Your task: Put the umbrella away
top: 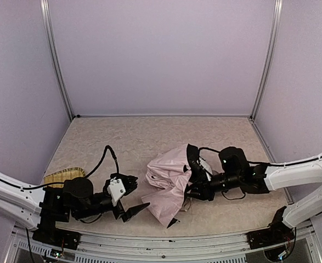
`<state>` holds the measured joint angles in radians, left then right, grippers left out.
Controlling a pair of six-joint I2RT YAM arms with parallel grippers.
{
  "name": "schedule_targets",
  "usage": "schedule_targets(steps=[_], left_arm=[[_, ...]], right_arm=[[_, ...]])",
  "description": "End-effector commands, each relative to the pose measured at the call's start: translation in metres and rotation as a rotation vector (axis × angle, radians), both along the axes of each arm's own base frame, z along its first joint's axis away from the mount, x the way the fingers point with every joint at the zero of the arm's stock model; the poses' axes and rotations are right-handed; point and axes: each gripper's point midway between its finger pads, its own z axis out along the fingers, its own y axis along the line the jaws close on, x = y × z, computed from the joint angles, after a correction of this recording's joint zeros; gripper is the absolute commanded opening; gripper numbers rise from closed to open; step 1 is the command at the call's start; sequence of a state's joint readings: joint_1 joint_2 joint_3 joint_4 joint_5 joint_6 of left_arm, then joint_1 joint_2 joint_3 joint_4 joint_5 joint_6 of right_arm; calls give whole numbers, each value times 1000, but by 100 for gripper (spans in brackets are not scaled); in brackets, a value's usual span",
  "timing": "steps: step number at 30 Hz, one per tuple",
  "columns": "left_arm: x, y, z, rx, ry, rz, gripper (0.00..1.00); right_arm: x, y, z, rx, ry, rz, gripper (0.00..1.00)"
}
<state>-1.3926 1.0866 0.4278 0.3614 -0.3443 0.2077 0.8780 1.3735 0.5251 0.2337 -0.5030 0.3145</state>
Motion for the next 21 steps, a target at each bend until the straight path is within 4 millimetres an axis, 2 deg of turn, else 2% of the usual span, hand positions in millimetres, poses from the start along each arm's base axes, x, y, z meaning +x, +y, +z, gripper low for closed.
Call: schedule_targets(steps=[1,5,8,11,14,18,21], left_arm=[[20,13,53,-251,-23,115,88],[23,22,75,-331,-54,125,93],[25,27,86,-390,-71,119,96],[34,32,91,-452,-68,116,99],[46,29,91,-466,-62,104,99],[65,21,86,-427,-76,127,99],[72,15,76,-380,-93,127,99]], right_arm=[[31,-7,93,124,-233,-92,0],[42,-25,167,233,-426,-150,0],[39,-30,204,262,-528,-128,0],[31,-28,229,252,-595,-57,0],[12,-24,245,269,-628,67,0],[-15,-22,263,319,-643,217,0],[-24,-22,272,326,-648,274,0]])
